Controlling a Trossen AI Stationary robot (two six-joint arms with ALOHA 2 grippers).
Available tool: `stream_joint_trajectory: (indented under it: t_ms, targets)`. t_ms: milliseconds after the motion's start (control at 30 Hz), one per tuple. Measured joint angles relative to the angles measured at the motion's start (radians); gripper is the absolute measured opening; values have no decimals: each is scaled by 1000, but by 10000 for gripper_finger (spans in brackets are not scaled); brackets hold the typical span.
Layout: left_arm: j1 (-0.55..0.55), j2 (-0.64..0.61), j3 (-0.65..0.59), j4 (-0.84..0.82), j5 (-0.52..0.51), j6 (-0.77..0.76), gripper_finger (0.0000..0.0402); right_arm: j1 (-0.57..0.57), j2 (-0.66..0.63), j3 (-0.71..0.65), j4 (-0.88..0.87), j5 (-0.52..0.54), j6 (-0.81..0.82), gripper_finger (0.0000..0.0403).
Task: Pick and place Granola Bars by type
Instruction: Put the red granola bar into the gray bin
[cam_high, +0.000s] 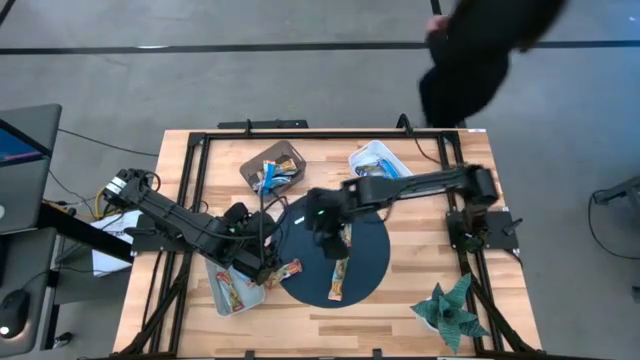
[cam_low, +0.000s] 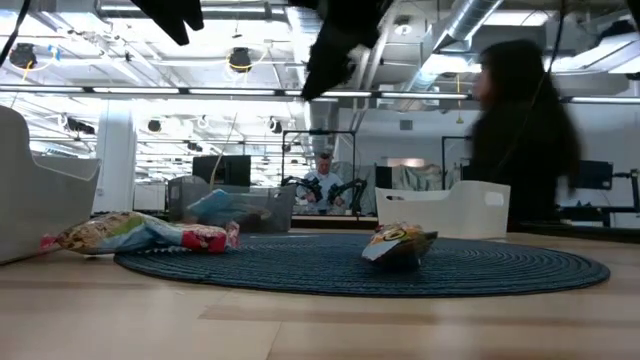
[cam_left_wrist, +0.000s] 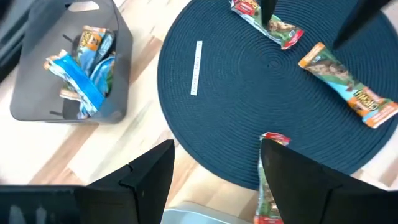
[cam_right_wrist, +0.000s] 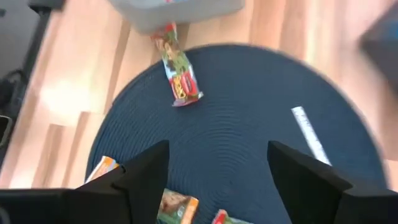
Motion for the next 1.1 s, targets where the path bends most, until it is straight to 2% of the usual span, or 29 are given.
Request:
stream_joint_trajectory:
  t_ms: [267,333,467,633,867,1100]
  targets:
    - [10,12,-6,100,45,12,234,-6,-306,-181,40,13,3,260]
    - [14,17,-34,150,80,31,234,-6,-387,-232,69,13,16,260]
    - [34,26,-129,351,165,74,234,-4,-547,-340,131,18,76,260]
    - [58,51,-193,412,208,82,234,24,-722,-439,169,90,149,260]
    - [70,124,-229,444,305,125,234,95,-894,-522,175,183,217,260]
    - [76,213,-229,466,421,180,234,154,-989,-566,171,288,266,260]
